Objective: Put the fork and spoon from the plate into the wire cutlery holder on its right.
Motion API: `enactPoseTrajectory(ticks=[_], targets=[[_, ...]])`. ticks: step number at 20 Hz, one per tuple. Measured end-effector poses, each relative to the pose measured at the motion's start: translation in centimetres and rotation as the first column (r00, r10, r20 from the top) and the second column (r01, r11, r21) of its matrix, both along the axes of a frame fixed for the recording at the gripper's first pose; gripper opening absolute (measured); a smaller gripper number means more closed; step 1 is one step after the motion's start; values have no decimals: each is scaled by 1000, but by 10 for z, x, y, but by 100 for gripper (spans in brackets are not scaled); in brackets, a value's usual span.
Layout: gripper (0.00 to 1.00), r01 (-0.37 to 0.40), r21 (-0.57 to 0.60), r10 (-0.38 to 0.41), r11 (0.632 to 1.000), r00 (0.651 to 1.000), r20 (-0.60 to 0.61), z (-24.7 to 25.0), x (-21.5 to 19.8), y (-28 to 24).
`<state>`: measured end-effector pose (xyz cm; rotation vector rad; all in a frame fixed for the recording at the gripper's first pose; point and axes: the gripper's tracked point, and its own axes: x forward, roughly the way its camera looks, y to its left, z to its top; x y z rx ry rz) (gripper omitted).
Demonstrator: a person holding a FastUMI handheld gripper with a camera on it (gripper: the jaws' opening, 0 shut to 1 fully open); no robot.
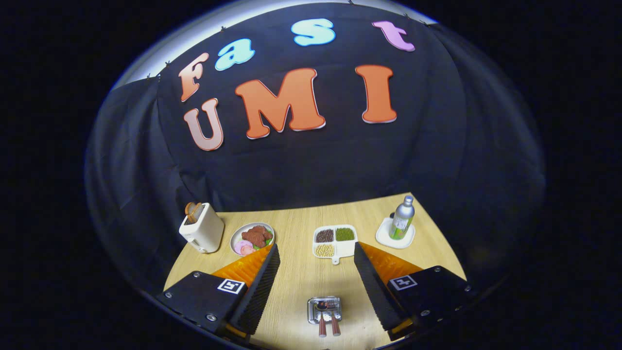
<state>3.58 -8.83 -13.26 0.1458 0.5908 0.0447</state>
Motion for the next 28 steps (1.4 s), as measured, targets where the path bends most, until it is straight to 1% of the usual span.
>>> enactPoseTrajectory(ticks=[3,6,11,15,19,22,24,28], targets=[[92,-11,-48,18,999,990,139,36,9,7],[93,-14,-84,37,996,961,274,73,15,16],[95,2,-91,33,996,924,381,103,20,22],[96,12,-73,19,997,907,421,115,19,20],[96,42,-88,4,995,885,467,127,19,15],[96,51,-103,7,993,868,497,136,18,19],[95,52,-103,6,993,864,503,136,19,18],[96,54,-90,-2,995,870,494,132,19,20]])
